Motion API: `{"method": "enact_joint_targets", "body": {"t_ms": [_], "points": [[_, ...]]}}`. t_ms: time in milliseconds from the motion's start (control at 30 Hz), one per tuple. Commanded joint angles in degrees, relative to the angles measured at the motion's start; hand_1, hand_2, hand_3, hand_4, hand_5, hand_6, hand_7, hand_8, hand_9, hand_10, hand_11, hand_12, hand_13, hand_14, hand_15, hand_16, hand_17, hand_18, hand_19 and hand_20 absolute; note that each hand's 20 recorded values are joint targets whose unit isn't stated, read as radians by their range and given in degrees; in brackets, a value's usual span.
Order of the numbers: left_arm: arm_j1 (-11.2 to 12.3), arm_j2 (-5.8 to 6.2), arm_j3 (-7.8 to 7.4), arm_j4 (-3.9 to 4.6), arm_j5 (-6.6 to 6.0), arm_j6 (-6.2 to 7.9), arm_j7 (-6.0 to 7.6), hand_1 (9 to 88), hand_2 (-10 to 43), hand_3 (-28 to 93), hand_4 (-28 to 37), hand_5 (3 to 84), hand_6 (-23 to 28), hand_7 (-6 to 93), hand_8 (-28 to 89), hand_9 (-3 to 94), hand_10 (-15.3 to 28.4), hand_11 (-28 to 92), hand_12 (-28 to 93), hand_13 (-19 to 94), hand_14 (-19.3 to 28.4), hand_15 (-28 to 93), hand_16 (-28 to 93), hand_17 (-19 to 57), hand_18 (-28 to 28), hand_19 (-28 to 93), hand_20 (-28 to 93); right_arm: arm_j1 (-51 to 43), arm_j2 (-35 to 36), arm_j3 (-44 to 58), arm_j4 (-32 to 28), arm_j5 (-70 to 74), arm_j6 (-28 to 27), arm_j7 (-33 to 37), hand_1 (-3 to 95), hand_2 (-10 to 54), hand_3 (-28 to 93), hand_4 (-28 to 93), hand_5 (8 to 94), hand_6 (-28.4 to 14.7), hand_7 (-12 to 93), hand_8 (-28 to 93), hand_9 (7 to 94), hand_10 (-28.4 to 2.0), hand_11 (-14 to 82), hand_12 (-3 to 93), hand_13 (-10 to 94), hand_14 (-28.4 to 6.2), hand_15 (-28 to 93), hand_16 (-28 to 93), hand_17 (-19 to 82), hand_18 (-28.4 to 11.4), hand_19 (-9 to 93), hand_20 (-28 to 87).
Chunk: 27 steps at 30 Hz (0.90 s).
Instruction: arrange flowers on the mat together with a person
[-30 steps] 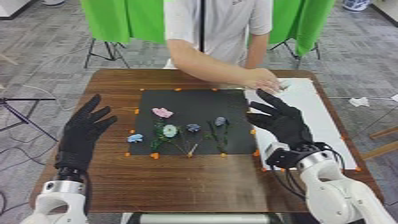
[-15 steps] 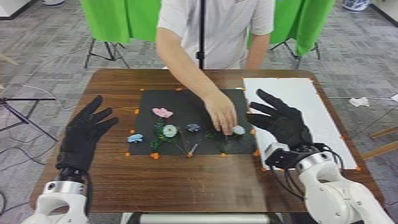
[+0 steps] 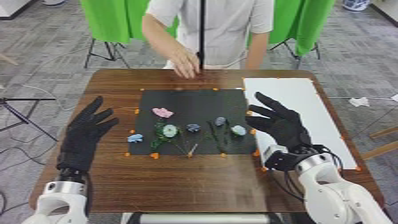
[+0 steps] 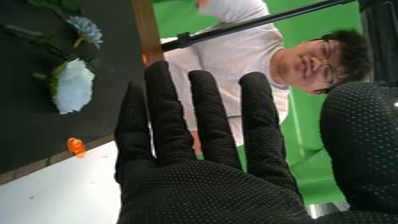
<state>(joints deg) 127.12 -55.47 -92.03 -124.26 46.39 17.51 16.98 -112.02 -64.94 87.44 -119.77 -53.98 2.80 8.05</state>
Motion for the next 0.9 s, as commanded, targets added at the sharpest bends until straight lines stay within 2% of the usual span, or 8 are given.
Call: {"method": "enact_joint_targets", "body": {"t_ms": [33, 133, 167, 333, 367, 533, 733, 900], "points": [[0.7, -0.28, 0.18, 0.47, 0.13, -0.45, 0.34, 23.7, 4.7, 80, -27.8, 33.6, 2.6, 10.6, -9, 34.1, 15.7, 19, 9, 26, 23.9, 38, -5, -9.5, 25.7, 45, 12, -0.2, -0.1, 1.2, 0.3, -1.2, -1.5, 1.2, 16.4, 9.4, 79, -28, 38.5, 4.3, 14, -12, 42.3, -12.1, 6.6, 13.8, 33, -17.3, 27, 15, 3, -18.7, 48, 19], [0.9, -0.06, 0.12, 0.37, 0.0, -0.19, 0.68, 23.7, 4.7, 80, -27.8, 33.6, 2.6, 10.7, -9, 34.1, 15.7, 19, 9, 26, 24.0, 38, -5, -9.5, 25.8, 45, 12, 0.1, 0.2, 1.0, 0.4, -1.4, -1.0, 0.6, 16.1, 8.6, 78, -28, 38.6, 4.5, 13, -12, 42.1, -10.5, 5.7, 13.7, 33, -17.5, 26, 15, 3, -22.0, 47, 19], [0.9, -0.3, -0.06, 0.3, 0.1, -0.37, 0.17, 23.7, 4.7, 80, -27.8, 33.5, 2.5, 10.6, -9, 34.0, 15.7, 19, 9, 26, 24.0, 38, -5, -9.5, 25.8, 45, 12, -0.2, 0.2, 1.1, 0.2, -1.3, -0.7, 0.5, 16.0, 8.5, 78, -28, 38.6, 4.6, 13, -12, 42.2, -9.9, 5.4, 13.7, 32, -17.4, 25, 15, 3, -22.8, 47, 19], [0.4, 0.1, 0.25, 0.53, -0.16, -0.08, 1.14, 23.7, 4.7, 80, -27.8, 33.5, 2.5, 10.7, -9, 34.0, 15.7, 19, 9, 26, 24.0, 38, -5, -9.5, 25.9, 45, 12, 0.9, 0.5, 0.9, 0.7, -1.3, -0.4, -0.1, 16.1, 8.2, 78, -28, 39.0, 4.7, 13, -12, 42.9, -9.0, 5.1, 14.0, 30, -17.4, 21, 16, 4, -24.8, 47, 18], [0.5, 0.08, 0.32, 0.47, -0.2, 0.08, 1.34, 23.7, 4.7, 80, -27.8, 33.5, 2.5, 10.7, -9, 34.0, 15.7, 19, 9, 26, 23.9, 38, -5, -9.5, 25.9, 45, 12, 1.1, 0.5, 0.9, 0.7, -1.2, -0.4, 0.2, 16.1, 8.2, 78, -28, 39.1, 4.7, 13, -12, 42.9, -8.9, 5.1, 14.0, 30, -17.4, 21, 17, 4, -25.0, 47, 18], [0.4, -0.42, -0.07, 0.5, 0.2, -0.41, 0.33, 23.7, 4.7, 80, -27.8, 33.5, 2.6, 10.7, -9, 34.0, 15.6, 19, 9, 26, 23.9, 38, -5, -9.6, 25.9, 45, 12, 0.8, 0.6, 1.3, 0.6, -1.1, -0.1, 0.2, 16.0, 7.8, 79, -28, 39.2, 4.8, 13, -12, 42.9, -8.8, 5.2, 13.9, 29, -17.1, 20, 18, 4, -25.6, 48, 17], [0.1, -0.22, 0.08, 0.56, -0.24, 0.05, 0.94, 23.8, 4.7, 80, -27.7, 33.5, 2.6, 10.7, -9, 34.0, 15.7, 19, 9, 26, 23.9, 38, -5, -9.6, 25.9, 45, 12, 1.4, 0.6, 1.1, 0.9, -1.4, -0.2, 0.5, 16.2, 7.7, 78, -28, 39.3, 4.7, 13, -12, 42.9, -8.8, 5.2, 13.9, 29, -17.1, 19, 19, 4, -25.7, 48, 16], [-0.2, -0.41, 0.23, 0.77, -0.08, -0.27, 0.48, 23.8, 4.6, 80, -27.7, 33.5, 2.6, 10.8, -9, 34.0, 15.7, 19, 9, 26, 23.9, 38, -5, -9.6, 25.9, 45, 12, 1.2, 0.6, 0.7, 0.9, -1.3, 0.3, 0.3, 16.2, 7.7, 79, -28, 39.3, 4.8, 13, -12, 42.9, -8.9, 5.2, 13.9, 30, -17.3, 19, 19, 4, -25.7, 48, 16]]}}
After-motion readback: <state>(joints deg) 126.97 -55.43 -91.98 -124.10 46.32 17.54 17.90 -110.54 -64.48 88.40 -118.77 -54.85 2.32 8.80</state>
